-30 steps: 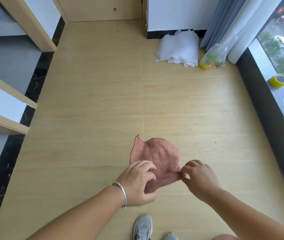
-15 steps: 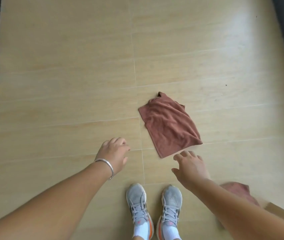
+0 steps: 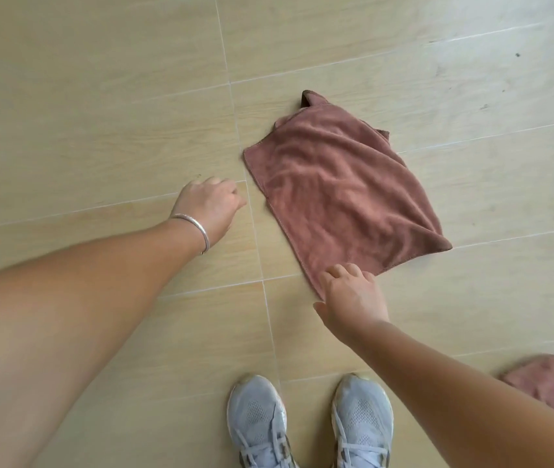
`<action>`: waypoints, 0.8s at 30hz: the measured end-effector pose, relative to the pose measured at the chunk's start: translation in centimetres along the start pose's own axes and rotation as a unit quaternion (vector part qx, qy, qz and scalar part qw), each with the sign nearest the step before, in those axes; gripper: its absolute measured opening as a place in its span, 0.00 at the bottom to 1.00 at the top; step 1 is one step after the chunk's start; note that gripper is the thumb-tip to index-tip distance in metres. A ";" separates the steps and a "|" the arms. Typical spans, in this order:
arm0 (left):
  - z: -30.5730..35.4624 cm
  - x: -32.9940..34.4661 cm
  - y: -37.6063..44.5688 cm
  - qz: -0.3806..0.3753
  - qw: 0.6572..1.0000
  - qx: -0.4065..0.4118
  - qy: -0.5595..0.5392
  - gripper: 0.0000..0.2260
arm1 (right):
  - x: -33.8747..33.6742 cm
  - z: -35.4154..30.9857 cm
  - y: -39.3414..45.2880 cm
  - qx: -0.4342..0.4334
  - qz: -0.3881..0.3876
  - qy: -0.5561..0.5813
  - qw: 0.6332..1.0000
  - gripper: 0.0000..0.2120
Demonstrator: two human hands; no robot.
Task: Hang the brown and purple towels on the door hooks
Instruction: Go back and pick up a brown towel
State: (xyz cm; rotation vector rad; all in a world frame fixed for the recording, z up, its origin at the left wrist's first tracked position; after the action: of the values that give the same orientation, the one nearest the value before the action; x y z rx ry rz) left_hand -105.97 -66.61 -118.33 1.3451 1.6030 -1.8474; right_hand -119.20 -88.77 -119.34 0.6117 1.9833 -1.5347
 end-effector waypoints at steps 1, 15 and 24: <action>-0.1 0.5 1.5 0.003 1.000 -0.002 0.011 0.14 | 0.5 0.4 0.9 -0.003 0.001 -0.006 1.000 0.17; -0.9 0.0 12.5 0.076 0.994 0.037 0.063 0.07 | 2.9 0.9 5.7 0.012 -0.037 -0.123 0.992 0.11; -1.1 1.1 9.2 0.021 0.998 0.022 0.059 0.05 | 2.3 0.3 6.2 0.082 -0.039 -0.143 0.985 0.14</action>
State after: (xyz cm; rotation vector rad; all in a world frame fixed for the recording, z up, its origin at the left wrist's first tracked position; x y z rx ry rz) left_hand -99.04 -68.05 -124.38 1.5215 1.5863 -1.8205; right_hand -116.87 -87.52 -125.38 0.3561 1.6936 -1.7390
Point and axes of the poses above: each hand's wrist, its own y-axis towards the middle knuckle, its own x-axis out of the palm, z = x × y, the point moved 3 cm from there along y, towards the middle knuckle, and after that the axes turned 8 degrees about -z, right-handed, at the moved point
